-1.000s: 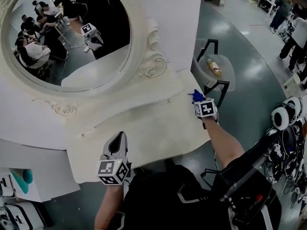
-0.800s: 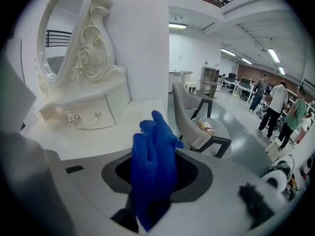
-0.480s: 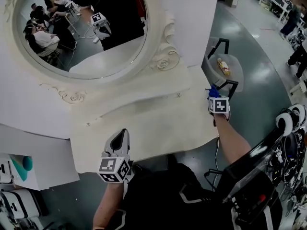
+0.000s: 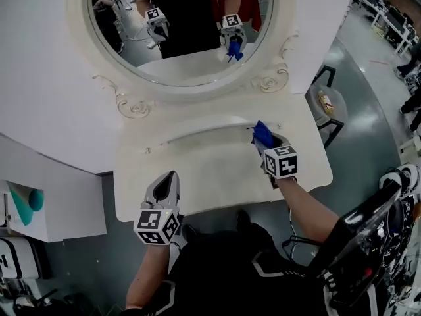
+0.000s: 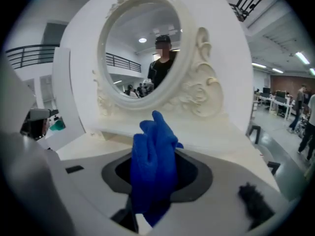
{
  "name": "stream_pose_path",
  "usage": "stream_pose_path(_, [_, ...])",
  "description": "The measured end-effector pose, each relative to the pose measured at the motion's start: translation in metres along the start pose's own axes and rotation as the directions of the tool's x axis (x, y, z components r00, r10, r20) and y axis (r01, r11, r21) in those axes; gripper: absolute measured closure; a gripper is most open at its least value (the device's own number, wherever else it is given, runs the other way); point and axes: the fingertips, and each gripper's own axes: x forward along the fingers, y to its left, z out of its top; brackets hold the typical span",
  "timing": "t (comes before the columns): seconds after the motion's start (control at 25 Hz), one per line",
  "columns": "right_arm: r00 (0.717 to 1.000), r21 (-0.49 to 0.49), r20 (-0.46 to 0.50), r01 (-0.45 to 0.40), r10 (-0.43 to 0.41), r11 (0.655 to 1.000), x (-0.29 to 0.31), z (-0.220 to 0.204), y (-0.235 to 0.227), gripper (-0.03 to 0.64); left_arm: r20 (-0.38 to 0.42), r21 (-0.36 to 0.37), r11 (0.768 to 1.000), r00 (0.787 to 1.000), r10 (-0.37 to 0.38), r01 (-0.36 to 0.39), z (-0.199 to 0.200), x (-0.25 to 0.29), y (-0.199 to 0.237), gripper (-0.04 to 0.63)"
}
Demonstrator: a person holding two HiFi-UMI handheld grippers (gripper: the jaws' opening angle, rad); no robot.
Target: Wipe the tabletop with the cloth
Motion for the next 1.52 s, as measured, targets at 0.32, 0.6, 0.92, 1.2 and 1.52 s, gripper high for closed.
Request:
stream_pose_path(0.32, [0.955, -0.097, -0.043, -0.295, 0.292, 0.951, 0.063, 0.022, 0.248, 0.459, 0.023, -0.050, 0.991, 0.992, 0.127, -0.126, -0.018, -0.093, 0.122, 0.588])
stream_pose_path(0.6, [0.867, -0.141, -0.140, -0.496, 0.479, 0.856, 0.128, 0.003, 0.443, 0.459, 0.012, -0.093, 0.957, 0.961, 0.277, -0.275, -0.047, -0.184, 0.217, 0.588])
stream_pose_path(0.92, [0.833, -0.236, -0.260, -0.546, 0.489, 0.804, 0.204, -0.022, 0.576, 0.458, -0.012, -0.123, 0.915, 0.923, 0.385, -0.383, -0.071, -0.255, 0.279, 0.588])
stream_pose_path(1.2, [0.841, -0.280, -0.339, -0.518, 0.422, 0.808, 0.249, -0.048, 0.601, 0.459, -0.031, -0.155, 0.885, 0.897, 0.441, -0.440, -0.085, -0.284, 0.296, 0.588])
stream_pose_path(1.52, [0.857, -0.328, -0.354, -0.490, 0.375, 0.808, 0.249, -0.054, 0.581, 0.459, -0.024, -0.154, 0.909, 0.922, 0.387, -0.386, -0.082, -0.266, 0.291, 0.588])
